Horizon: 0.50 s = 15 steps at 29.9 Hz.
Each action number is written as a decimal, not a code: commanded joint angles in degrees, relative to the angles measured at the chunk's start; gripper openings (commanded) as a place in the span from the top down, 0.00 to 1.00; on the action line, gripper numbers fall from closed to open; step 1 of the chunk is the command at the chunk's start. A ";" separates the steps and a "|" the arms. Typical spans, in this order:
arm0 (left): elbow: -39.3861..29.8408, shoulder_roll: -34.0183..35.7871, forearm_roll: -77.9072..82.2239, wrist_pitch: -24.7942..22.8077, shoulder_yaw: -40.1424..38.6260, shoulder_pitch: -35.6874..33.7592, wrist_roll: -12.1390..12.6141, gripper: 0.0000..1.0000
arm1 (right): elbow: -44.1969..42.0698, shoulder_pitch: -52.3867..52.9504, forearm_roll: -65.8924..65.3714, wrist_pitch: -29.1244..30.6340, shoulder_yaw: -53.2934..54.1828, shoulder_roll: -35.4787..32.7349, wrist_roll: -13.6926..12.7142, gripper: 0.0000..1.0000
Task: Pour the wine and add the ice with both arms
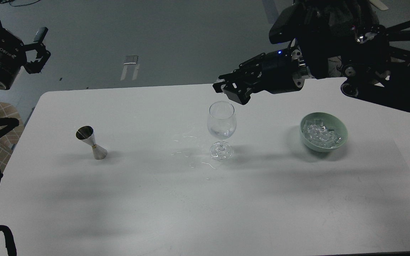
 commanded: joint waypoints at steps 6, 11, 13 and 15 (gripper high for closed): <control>-0.17 -0.17 0.00 0.00 0.90 0.06 0.00 0.03 | -0.96 5.36 5.54 3.94 -5.87 2.74 -0.02 1.00; -0.25 -0.08 0.00 0.00 0.90 -0.03 0.09 0.03 | -1.14 6.69 5.63 5.52 -9.03 2.92 0.15 1.00; -0.43 -0.08 0.00 0.00 0.90 -0.03 0.09 0.03 | -1.57 6.42 5.63 5.52 -9.56 3.01 0.15 1.00; -0.61 -0.17 0.00 0.00 0.90 -0.03 0.09 0.03 | -2.45 6.25 5.72 5.26 -10.44 3.36 0.07 1.00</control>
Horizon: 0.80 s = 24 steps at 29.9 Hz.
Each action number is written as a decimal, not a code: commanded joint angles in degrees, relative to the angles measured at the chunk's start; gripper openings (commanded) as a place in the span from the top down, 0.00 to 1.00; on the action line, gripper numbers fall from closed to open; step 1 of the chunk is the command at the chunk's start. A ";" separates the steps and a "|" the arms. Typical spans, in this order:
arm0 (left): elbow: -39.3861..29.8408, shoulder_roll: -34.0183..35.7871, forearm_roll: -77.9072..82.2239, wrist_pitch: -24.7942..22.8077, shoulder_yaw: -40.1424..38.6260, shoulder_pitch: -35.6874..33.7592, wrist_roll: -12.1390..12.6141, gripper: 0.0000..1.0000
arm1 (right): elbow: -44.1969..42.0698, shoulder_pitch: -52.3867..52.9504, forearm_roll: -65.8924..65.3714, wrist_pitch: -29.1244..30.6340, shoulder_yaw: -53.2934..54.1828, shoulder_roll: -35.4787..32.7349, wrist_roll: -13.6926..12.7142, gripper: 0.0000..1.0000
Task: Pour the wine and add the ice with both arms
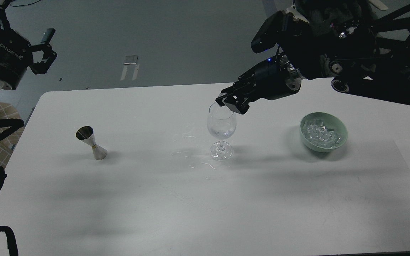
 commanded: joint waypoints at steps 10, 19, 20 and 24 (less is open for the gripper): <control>-0.21 0.12 0.00 0.00 0.00 -0.04 -0.07 0.03 | -2.71 -0.83 2.89 -0.51 -1.25 1.63 -0.32 0.67; -0.21 0.12 0.00 0.00 0.00 -0.12 0.02 0.03 | -2.71 -0.83 5.01 -0.95 -1.16 2.15 -1.02 0.57; -0.21 0.12 0.00 0.00 0.00 -0.12 0.02 0.03 | -2.71 -0.83 5.01 -0.95 -1.25 2.15 -1.02 0.57; -0.21 0.12 0.00 0.00 0.00 -0.12 0.02 0.03 | -2.79 -0.57 5.10 -1.04 -1.07 2.07 -1.02 0.52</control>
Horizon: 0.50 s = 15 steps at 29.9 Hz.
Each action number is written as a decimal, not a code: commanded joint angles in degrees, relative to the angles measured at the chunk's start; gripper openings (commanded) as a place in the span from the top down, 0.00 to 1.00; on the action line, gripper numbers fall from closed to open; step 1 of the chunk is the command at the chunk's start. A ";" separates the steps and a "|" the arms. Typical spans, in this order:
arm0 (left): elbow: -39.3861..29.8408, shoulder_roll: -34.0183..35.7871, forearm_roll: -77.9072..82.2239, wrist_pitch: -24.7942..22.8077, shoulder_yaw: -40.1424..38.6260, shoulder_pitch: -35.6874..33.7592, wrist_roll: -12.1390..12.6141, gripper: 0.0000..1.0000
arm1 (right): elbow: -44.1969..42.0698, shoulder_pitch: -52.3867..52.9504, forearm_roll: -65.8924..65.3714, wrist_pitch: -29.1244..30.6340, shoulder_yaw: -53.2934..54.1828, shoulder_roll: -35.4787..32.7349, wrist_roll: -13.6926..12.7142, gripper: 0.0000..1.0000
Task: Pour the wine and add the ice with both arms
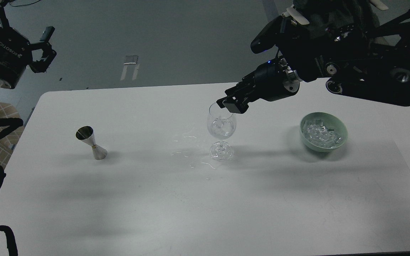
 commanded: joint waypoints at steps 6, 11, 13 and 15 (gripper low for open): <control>0.10 0.17 0.09 1.62 0.52 -1.00 0.02 0.03 | -5.09 0.34 11.24 -5.01 5.52 -1.05 0.08 0.01; 1.77 0.44 0.35 1.81 4.03 -4.33 0.02 0.03 | -13.08 -0.27 27.69 -5.03 12.38 -2.19 0.61 0.01; 2.91 0.53 0.70 1.81 5.70 -5.74 0.02 0.03 | -15.56 -1.50 30.69 -5.20 14.32 -2.19 0.87 0.01; 5.71 0.61 2.36 1.63 8.60 -8.11 -0.07 0.03 | -20.82 -5.52 36.57 -5.03 20.79 -1.76 0.96 0.01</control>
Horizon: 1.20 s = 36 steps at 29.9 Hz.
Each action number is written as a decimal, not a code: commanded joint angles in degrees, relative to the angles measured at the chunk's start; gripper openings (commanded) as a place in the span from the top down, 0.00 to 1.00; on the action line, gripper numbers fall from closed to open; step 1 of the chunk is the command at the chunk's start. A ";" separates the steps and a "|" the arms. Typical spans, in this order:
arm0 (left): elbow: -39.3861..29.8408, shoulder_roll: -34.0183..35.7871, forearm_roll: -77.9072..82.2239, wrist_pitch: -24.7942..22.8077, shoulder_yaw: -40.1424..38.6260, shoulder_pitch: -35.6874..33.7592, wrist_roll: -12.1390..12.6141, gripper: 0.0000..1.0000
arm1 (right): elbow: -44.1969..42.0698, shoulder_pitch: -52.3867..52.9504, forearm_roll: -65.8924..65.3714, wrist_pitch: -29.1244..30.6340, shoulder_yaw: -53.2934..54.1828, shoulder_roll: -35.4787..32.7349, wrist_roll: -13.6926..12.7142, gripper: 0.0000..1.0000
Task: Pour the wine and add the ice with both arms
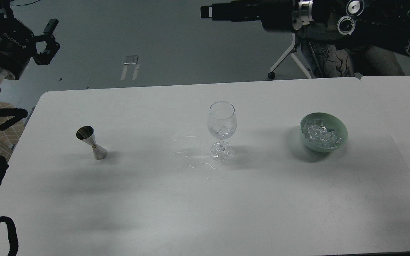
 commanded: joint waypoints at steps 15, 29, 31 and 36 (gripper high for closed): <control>24.09 -4.91 1.83 -1.82 16.38 -14.80 -5.81 0.03 | -24.25 -28.79 20.34 3.87 41.50 14.60 5.22 0.01; 27.09 -9.49 -5.64 -1.82 16.03 -13.93 -7.13 0.03 | -27.95 -37.14 20.43 5.90 50.91 22.61 8.35 0.00; 27.09 -9.57 -5.82 -1.82 15.94 -13.58 -7.04 0.03 | -27.95 -37.67 20.43 5.90 51.09 22.70 8.35 0.00; 27.09 -11.07 -8.10 -1.82 16.03 -13.57 -6.95 0.03 | -28.74 -37.67 20.43 5.10 52.05 23.58 8.35 0.00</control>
